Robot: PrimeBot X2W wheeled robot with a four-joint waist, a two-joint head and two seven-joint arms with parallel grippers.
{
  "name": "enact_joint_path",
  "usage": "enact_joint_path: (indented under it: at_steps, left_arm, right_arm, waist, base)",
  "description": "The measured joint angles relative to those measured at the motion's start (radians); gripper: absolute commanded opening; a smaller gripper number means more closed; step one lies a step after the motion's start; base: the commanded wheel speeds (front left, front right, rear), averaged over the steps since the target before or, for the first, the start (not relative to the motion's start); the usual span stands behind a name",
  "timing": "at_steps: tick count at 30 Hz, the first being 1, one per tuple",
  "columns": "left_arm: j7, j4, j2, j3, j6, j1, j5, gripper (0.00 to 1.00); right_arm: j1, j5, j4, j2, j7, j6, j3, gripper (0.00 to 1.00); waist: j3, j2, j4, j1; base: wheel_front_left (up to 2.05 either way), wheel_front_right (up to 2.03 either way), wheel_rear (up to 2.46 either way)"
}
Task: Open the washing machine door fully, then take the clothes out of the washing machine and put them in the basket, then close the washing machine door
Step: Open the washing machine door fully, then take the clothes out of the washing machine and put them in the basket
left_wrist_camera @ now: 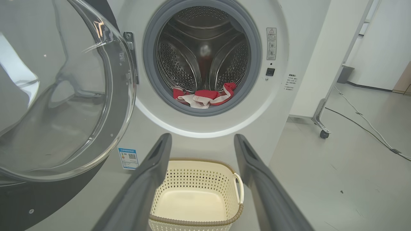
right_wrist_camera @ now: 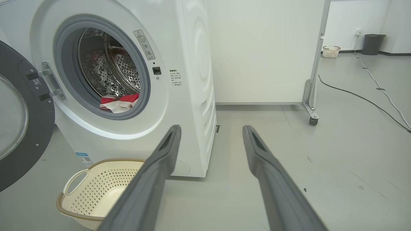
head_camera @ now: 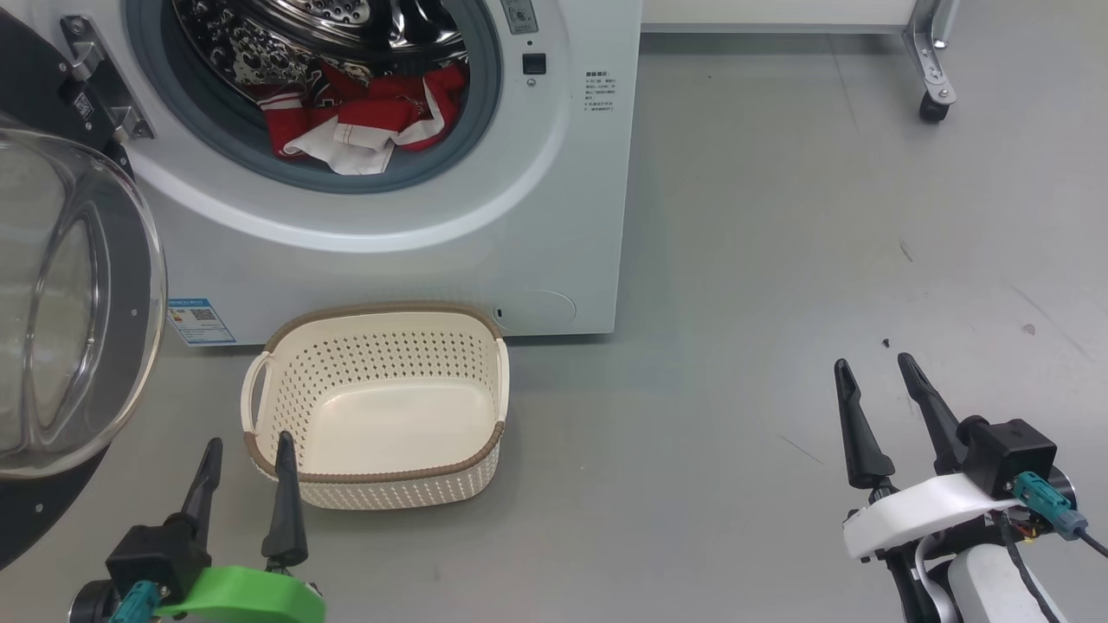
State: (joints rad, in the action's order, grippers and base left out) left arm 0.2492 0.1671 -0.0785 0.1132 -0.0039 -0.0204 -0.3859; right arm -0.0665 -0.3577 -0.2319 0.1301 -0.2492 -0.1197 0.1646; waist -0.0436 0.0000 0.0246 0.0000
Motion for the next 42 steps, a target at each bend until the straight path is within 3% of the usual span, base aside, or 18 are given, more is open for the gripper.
enact_joint_path:
  at_steps: [24,42]
  left_arm:
    - [0.0,-0.011,0.013,-0.001,-0.003,0.0,-0.025,1.0]
    - [0.0,-0.015,0.015,-0.004,-0.003,0.0,-0.025,1.0]
  right_arm:
    - [0.0,0.004,0.0,-0.003,0.0,-0.001,-0.002,1.0]
    - [0.0,0.007,-0.004,-0.007,0.0,-0.001,-0.003,1.0]
  waist:
    - [-0.009,0.0,-0.009,0.0]
    - [-0.006,0.0,-0.018,0.0]
  base:
    - [0.06,-0.06,0.0]
    - [0.72,-0.72,0.0]
